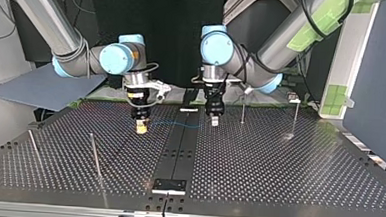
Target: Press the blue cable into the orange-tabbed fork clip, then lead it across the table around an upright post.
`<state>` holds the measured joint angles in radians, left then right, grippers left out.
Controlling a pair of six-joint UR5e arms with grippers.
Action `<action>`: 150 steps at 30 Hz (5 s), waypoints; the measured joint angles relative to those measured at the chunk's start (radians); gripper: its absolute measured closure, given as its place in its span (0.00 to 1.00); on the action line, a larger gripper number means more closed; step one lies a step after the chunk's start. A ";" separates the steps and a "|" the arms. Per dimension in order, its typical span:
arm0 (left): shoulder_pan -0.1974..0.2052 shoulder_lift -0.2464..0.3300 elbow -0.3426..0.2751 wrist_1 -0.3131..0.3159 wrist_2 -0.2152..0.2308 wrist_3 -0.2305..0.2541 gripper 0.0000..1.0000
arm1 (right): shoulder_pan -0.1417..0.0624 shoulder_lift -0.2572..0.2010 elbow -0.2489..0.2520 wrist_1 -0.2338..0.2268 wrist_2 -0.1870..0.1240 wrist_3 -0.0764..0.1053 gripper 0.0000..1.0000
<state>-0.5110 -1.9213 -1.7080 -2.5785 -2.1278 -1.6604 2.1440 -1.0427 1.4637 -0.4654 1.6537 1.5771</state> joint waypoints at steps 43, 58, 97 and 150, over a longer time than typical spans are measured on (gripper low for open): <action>-0.069 0.000 0.344 -0.260 0.017 0.037 1.00 | -0.060 -0.221 -0.081 0.167 0.012 0.020 1.00; -0.075 -0.026 0.465 -0.319 0.083 0.033 1.00 | -0.121 -0.266 -0.141 0.243 0.014 0.054 1.00; -0.148 -0.346 0.847 -0.464 0.154 -0.046 1.00 | -0.370 -0.263 -0.141 0.306 -0.064 0.087 1.00; -0.149 -0.437 0.806 -0.411 0.158 -0.052 1.00 | -0.355 0.020 0.123 0.080 -0.055 0.088 1.00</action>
<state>-0.6600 -2.3586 -0.9016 -2.9892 -1.9696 -1.7128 1.7888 -1.0224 1.5867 -0.3852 1.5982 1.6650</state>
